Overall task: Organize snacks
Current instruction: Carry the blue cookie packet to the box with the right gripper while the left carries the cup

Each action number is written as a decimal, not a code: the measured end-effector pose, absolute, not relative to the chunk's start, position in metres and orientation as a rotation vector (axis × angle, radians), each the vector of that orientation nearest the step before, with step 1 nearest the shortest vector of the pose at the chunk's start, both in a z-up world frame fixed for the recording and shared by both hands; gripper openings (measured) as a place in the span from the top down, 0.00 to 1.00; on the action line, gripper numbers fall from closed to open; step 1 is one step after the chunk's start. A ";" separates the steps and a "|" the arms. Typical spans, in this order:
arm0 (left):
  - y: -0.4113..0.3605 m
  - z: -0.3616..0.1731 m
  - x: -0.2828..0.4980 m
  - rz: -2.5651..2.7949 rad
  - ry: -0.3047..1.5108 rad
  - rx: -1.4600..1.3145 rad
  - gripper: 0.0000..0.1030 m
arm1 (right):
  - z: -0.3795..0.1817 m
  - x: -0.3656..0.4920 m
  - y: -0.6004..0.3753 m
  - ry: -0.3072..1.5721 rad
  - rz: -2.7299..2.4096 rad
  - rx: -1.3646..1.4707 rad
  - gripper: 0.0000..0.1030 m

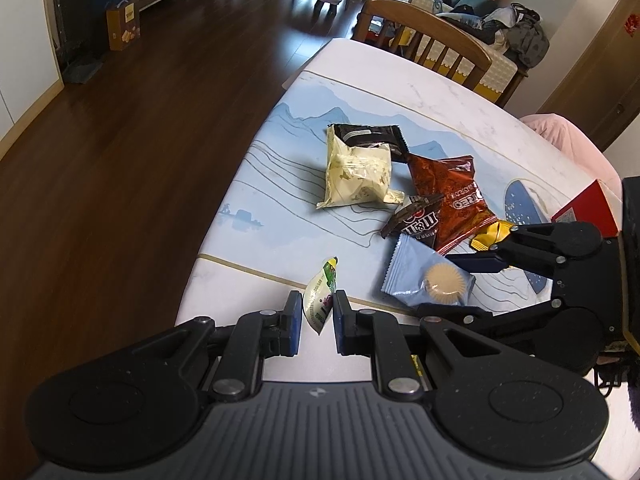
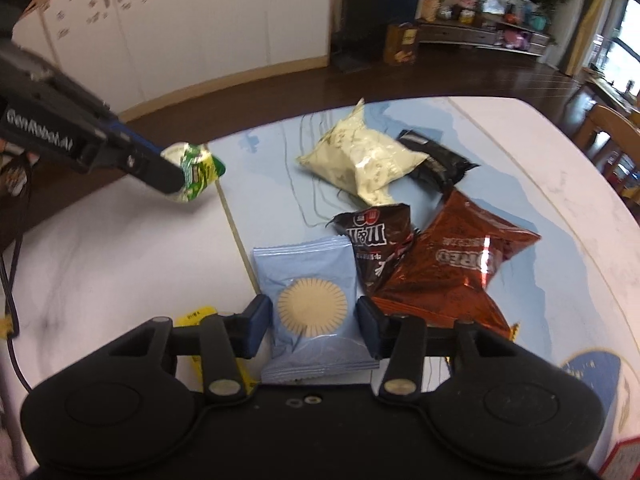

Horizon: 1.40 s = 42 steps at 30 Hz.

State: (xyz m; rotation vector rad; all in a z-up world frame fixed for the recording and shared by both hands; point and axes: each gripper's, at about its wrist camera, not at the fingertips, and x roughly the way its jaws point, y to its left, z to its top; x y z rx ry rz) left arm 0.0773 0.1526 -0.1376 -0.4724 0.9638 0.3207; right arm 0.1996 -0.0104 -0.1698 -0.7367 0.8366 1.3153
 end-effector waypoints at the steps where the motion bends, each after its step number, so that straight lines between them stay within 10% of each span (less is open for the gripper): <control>1: 0.152 -0.137 0.077 0.316 0.963 -0.471 0.85 | -0.166 0.200 -0.014 0.835 1.308 -0.722 0.54; 42: -0.063 -0.041 0.150 -0.107 0.812 -0.153 0.85 | -0.043 0.209 -0.253 0.705 0.709 -0.357 0.54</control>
